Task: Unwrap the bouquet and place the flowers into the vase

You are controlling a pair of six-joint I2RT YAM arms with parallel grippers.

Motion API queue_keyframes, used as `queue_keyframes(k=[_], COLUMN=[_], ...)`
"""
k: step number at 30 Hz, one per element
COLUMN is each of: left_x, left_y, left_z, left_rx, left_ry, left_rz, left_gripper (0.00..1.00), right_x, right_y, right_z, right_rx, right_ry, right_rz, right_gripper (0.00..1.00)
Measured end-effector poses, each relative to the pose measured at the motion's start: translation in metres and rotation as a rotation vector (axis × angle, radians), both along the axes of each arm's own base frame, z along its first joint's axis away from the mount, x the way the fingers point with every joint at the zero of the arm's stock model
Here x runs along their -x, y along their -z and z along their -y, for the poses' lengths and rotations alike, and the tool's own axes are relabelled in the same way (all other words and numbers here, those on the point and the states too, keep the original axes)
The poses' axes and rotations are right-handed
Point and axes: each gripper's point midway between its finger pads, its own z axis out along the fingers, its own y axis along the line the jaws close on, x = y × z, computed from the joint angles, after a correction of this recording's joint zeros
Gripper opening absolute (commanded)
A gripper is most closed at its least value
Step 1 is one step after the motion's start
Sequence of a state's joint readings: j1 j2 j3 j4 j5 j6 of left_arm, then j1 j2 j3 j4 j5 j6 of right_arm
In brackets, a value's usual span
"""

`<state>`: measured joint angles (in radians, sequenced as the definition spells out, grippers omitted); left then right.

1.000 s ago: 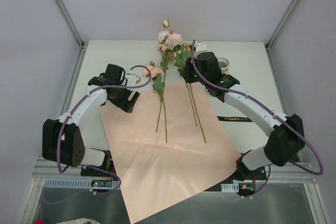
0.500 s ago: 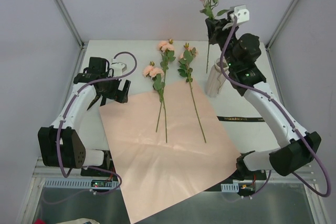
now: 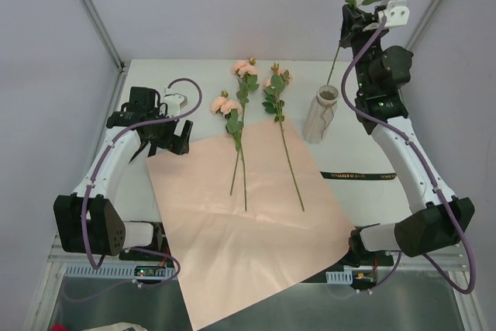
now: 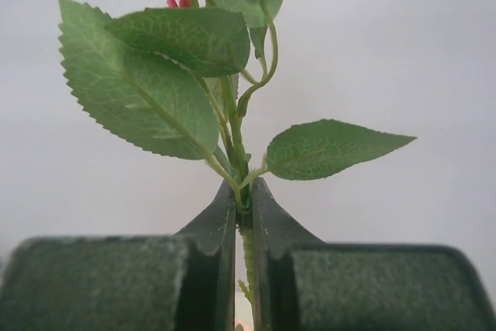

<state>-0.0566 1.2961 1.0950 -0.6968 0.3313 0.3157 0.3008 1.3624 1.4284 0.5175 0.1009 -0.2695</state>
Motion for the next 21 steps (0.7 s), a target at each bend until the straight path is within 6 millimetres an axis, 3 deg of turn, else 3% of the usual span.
queue_keyframes(k=[3,9,12,15,17,19,21], left_x=[0.001,0.003,0.003,0.003,0.003,0.003,0.003], left_y=[0.001,0.001,0.0,-0.001,-0.001,-0.001,-0.001], left_z=[0.0,-0.001,-0.001,-0.001,-0.001,-0.001,-0.001], left_rx=[-0.001,-0.004,-0.005,-0.004,-0.004,-0.004,-0.004], left_ry=[0.002,0.006,0.007,0.007,0.007,0.007,0.007], left_rz=[-0.001,0.001,0.007,0.011,0.011,0.011,0.011], left_gripper=[0.99,0.99,0.99,0.99,0.99,0.99,0.99], right_x=[-0.005,-0.017,-0.016,-0.011,-0.007,-0.003,0.003], right_y=[0.018,0.088,0.12,0.136,0.14,0.14,0.142], right_z=[0.0,0.0,0.002,0.004,0.006,0.006,0.008], right_rx=[0.006,0.038,0.05,0.046,0.035,0.017,-0.001], right_ry=[0.004,0.024,0.032,0.036,0.034,0.029,0.026], right_rz=[-0.023,-0.154,-0.216,-0.247,-0.253,-0.255,-0.257], right_gripper=[0.01,0.01,0.01,0.02,0.17,0.43,0.5])
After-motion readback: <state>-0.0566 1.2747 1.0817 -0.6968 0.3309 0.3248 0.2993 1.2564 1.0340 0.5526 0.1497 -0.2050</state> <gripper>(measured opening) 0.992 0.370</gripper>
